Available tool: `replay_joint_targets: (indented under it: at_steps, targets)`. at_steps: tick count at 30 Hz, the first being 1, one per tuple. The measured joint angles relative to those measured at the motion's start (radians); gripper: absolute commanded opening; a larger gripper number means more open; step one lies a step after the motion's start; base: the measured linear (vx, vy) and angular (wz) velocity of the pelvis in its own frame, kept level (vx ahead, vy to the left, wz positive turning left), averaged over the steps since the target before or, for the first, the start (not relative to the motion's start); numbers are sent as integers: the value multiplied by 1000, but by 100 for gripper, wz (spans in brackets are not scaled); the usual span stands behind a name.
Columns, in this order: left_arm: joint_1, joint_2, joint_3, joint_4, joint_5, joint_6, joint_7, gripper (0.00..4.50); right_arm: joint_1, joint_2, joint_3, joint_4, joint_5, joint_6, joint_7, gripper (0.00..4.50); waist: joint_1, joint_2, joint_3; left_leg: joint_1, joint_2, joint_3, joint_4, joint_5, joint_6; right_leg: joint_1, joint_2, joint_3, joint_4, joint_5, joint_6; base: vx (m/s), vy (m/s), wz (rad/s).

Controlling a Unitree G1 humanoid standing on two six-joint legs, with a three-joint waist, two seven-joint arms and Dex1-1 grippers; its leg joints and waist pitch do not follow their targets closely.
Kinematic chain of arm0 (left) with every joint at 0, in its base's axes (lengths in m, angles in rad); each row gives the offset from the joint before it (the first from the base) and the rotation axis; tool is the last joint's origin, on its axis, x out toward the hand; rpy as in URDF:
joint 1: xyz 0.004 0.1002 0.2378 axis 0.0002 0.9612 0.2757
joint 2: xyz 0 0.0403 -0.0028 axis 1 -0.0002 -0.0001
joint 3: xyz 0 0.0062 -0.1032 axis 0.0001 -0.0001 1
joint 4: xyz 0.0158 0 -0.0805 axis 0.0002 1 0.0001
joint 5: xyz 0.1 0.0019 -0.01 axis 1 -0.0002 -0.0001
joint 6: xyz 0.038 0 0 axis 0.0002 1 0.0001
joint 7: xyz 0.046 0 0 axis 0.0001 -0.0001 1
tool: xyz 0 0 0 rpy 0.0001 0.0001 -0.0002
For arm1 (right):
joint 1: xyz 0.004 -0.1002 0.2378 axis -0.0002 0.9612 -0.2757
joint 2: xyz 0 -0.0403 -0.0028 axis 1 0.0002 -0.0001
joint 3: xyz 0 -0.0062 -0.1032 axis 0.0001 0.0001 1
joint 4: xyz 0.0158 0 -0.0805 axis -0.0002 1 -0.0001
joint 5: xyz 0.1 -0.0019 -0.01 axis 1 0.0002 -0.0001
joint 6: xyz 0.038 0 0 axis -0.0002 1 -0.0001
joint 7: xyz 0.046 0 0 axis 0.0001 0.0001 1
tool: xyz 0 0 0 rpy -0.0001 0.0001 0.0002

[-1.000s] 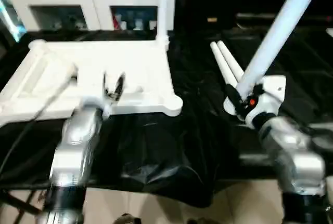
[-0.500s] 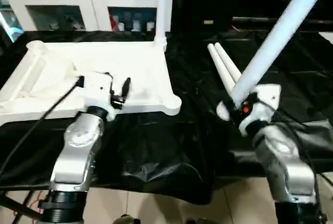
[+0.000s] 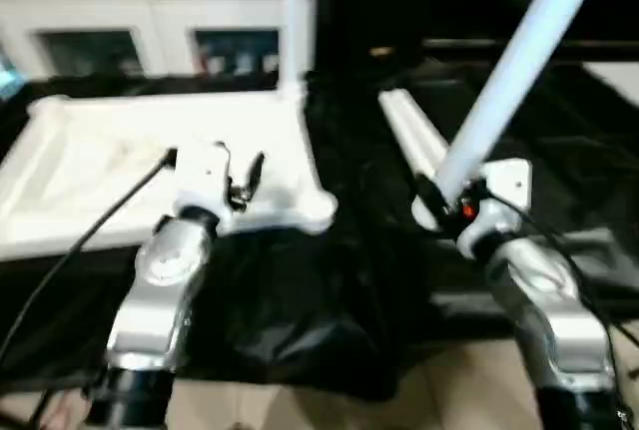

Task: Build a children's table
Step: Pick table leg

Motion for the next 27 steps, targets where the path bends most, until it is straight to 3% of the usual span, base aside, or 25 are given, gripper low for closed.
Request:
replay_joint_targets:
  at_steps: [1,2,3,5,7,8,9,10,11,12,13,14,15,16,17,20,21,24,27]
  targets:
    - [6,0,-1,0,0,0,0,316,-1,8,-5,1,-1,-1,-3,194,0,18,-6,1,5,-5,33,-9,11,6,-2,-13,-1,-1,2,122,-24,44]
    - [10,1,1,0,0,1,0,316,-2,17,-7,1,-1,-2,-6,194,2,24,-8,12,11,-6,14,-23,3,7,3,-18,-1,-3,5,111,19,24]
    - [9,4,1,0,0,1,0,316,-2,31,-8,5,-1,-3,-11,194,1,34,-11,21,18,3,1,-32,-38,11,11,-9,-10,-8,4,51,9,11]
    - [16,13,10,1,0,3,1,316,-9,44,5,9,-1,-2,-10,194,-12,31,-12,35,12,5,-21,-31,-32,-4,34,24,3,-29,-74,95,14,19]
    - [15,21,28,2,0,8,2,316,-14,40,14,6,2,-3,-10,194,-27,15,-19,52,-7,8,-25,-38,-22,-29,34,46,40,-32,-81,120,2,11]
    - [13,21,29,2,0,9,3,316,-13,34,13,7,1,-4,-10,194,-32,3,-22,59,-17,14,-24,-44,-22,-39,30,60,38,-23,-64,131,-50,9]
    - [11,12,26,1,0,11,2,316,-7,21,5,8,1,-4,-11,194,-30,-1,-24,57,-22,16,-22,-53,-8,-28,31,77,36,-23,-15,131,-50,9]
    - [9,1,8,0,0,12,1,316,-3,9,-7,11,-1,-4,-12,194,-20,-1,-25,49,-24,17,-4,-64,35,-22,38,84,28,-25,-17,123,-46,12]
    - [6,-8,-12,-1,0,13,0,316,-1,3,-19,13,-2,-4,-14,194,-8,5,-28,29,-24,7,24,-65,64,-19,42,89,22,-25,-18,117,-35,1]
    - [6,-9,-22,-2,-2,13,-2,316,-3,2,-29,14,-2,-4,-17,194,4,7,-29,0,-25,-3,45,-54,64,-17,48,90,15,-24,-17,117,-35,1]
    - [5,-6,-19,-3,-4,13,-8,316,-6,2,-31,13,-2,-4,-20,194,9,12,-32,-18,-18,-8,7,-17,52,-18,56,84,19,-23,-15,71,-41,-8]
    - [5,2,-19,-3,-4,17,-14,316,-10,2,-31,14,-2,-5,-20,194,15,29,-37,-31,-1,-16,-31,20,-6,-22,71,73,25,-28,-15,0,0,0]
    - [5,18,-13,1,-8,31,-29,316,-11,13,-26,15,-1,-5,-14,194,20,29,-37,-35,9,-25,-22,26,-32,-28,74,68,33,-31,-17,0,0,0]
    - [5,29,-11,5,-13,42,-44,316,-12,15,-9,14,-1,-5,0,194,21,29,-37,-40,8,-27,-20,25,-33,-34,72,68,34,-31,-17,0,0,0]
    - [5,35,-11,7,-18,48,-58,316,-12,15,0,14,0,-4,10,194,26,29,-37,-44,5,-26,-20,26,-33,-45,71,73,34,-31,-17,0,0,0]
    - [-21,58,-29,45,-22,50,-127,333,-12,-7,4,15,29,-1,51,194,50,26,-35,-45,-1,-10,-33,34,-28,-45,64,85,32,-29,-9,-19,8,-1]
    - [-33,64,-37,60,-24,45,-154,343,-12,-16,2,15,37,3,66,194,55,25,-34,-40,3,2,-42,38,-25,-45,62,86,29,-25,-11,-98,32,-1]
    - [-81,123,-83,134,-43,19,-289,363,-16,-32,12,14,59,25,117,194,55,23,-28,-24,13,23,-55,44,-34,-35,62,88,17,-9,-16,-86,15,-2]
    - [-125,185,-143,210,-35,-7,-427,387,-33,-47,24,15,66,41,157,194,52,23,-26,-24,17,33,-57,45,-35,-38,62,93,14,2,-18,-82,16,-4]
